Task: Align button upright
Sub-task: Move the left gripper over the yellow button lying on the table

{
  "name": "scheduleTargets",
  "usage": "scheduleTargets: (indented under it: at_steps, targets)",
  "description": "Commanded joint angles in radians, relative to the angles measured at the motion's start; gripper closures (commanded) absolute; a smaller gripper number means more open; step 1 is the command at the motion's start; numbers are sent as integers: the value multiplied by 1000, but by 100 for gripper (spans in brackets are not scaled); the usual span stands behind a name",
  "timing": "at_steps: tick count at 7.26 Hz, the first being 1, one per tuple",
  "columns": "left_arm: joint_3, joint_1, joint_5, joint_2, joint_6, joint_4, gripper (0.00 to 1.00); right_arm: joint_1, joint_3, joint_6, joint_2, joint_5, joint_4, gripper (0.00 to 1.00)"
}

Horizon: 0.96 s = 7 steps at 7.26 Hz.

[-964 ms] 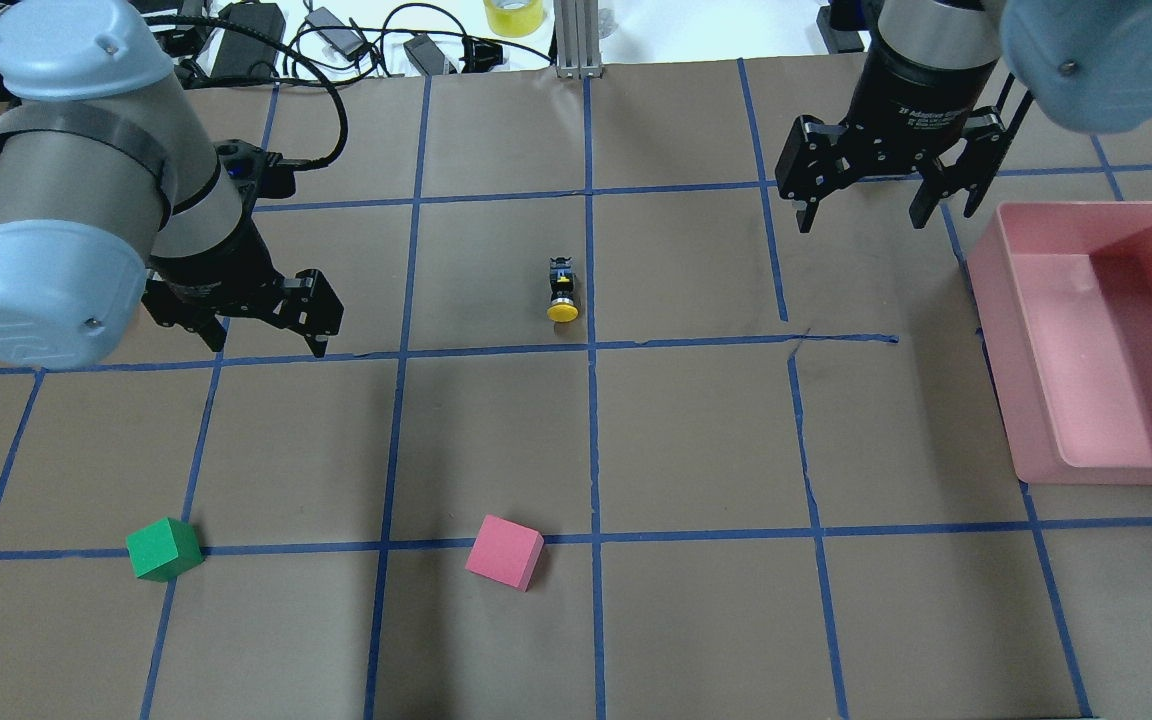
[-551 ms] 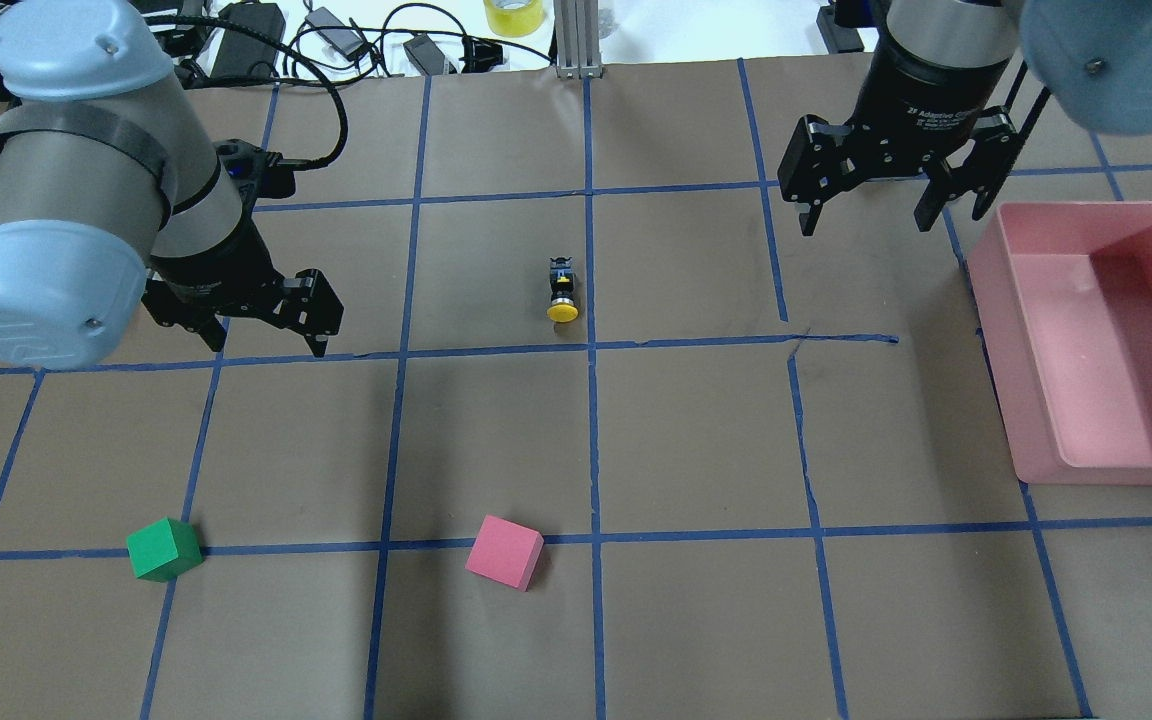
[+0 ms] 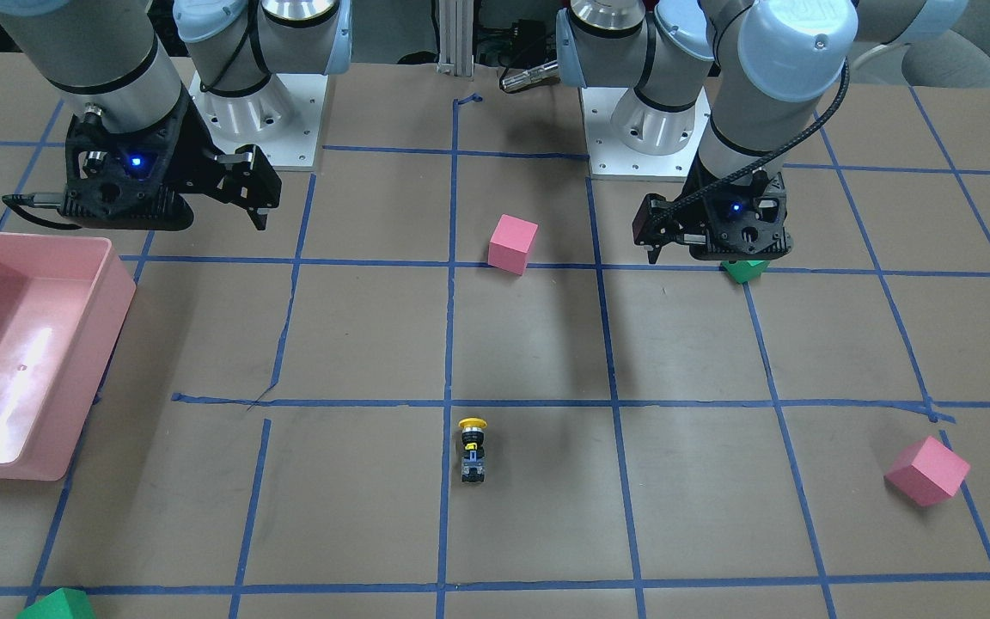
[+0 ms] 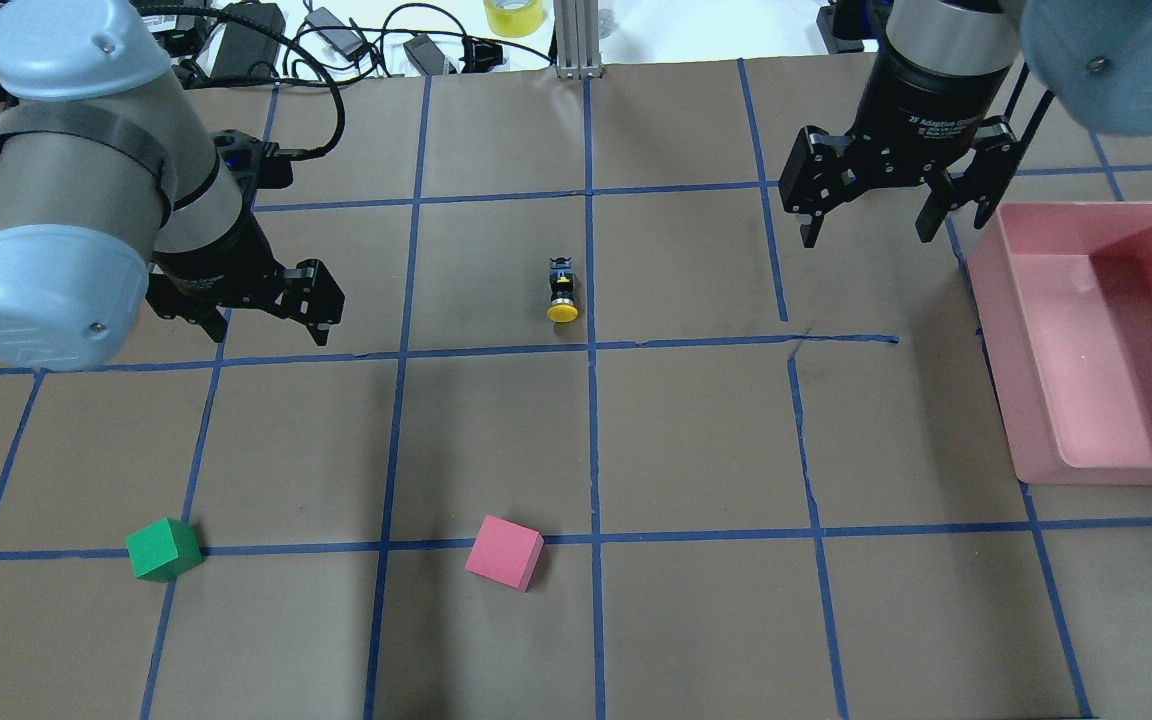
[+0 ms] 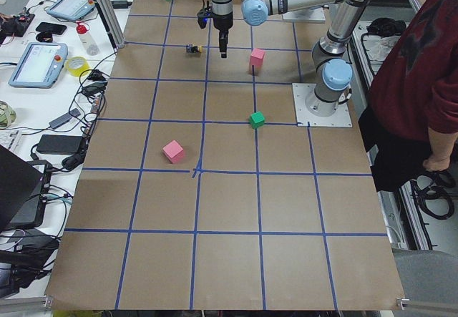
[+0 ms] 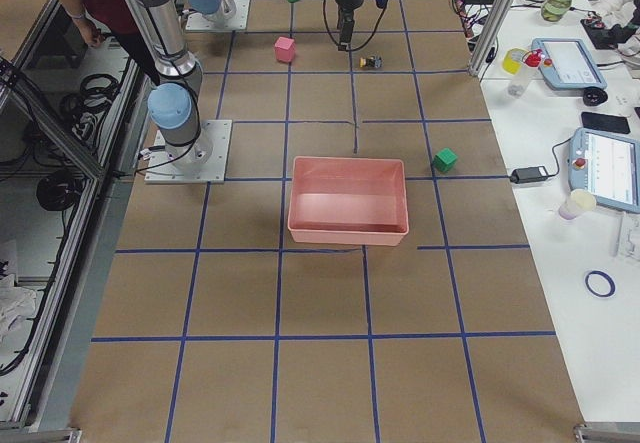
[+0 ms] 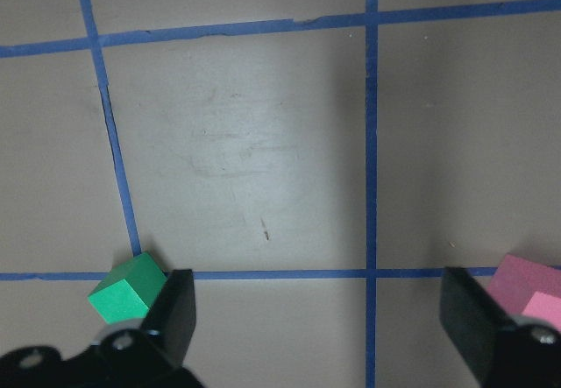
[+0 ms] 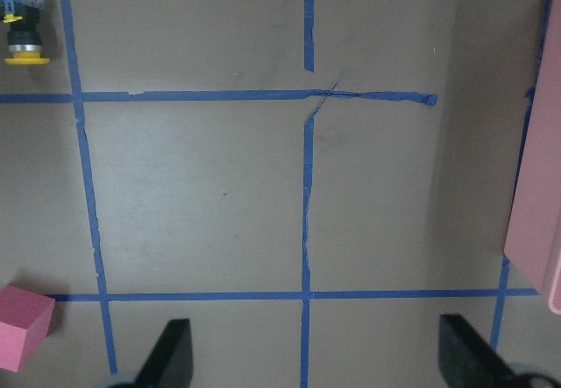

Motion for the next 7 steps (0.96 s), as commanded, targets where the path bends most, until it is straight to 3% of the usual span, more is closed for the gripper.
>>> scheduleTargets:
  at_steps: [1, 4, 7]
  targets:
    - [-6, -89, 9, -23, -106, 104, 0, -2, -1, -2, 0, -11, -5, 0]
    - [-33, -159, 9, -72, -200, 271, 0, 0, -1, -2, 0, -6, -2, 0]
    - [-162, -208, 14, -124, -271, 617, 0, 0, 1, -2, 1, -11, 2, 0]
